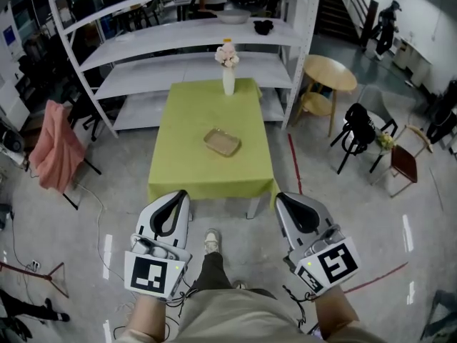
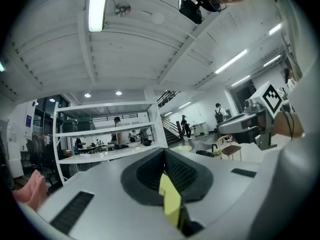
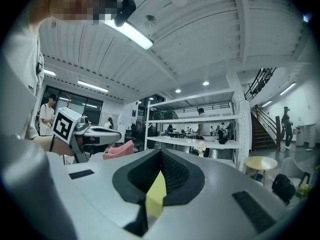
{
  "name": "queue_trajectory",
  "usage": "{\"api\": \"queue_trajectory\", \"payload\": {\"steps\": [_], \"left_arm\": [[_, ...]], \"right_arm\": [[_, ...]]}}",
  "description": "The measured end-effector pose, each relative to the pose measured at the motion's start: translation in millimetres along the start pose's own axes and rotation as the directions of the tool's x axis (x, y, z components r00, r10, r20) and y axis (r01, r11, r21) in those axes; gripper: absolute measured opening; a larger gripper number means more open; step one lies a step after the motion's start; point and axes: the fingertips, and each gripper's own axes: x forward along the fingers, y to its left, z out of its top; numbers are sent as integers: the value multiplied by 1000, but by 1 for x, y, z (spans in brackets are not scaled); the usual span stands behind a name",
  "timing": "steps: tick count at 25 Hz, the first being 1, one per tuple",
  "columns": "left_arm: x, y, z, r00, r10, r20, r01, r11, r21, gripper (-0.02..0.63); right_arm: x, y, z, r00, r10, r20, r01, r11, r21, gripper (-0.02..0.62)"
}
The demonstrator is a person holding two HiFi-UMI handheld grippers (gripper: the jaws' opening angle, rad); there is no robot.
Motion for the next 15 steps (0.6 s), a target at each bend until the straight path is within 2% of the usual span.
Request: {"api": "queue_trajectory", "payload": {"steps": [4,15], "left_arm": [[22,20,-7,1000,-1,6,1,1000,11,6],[107,100,-38,1000,-19,-17,18,999,-43,6]], "right_arm": [[29,-10,-4,1000,2,-16,-2,1000,-7,6],[143,-54,-23,996,-14,-93,13,1000,-12,6]]}}
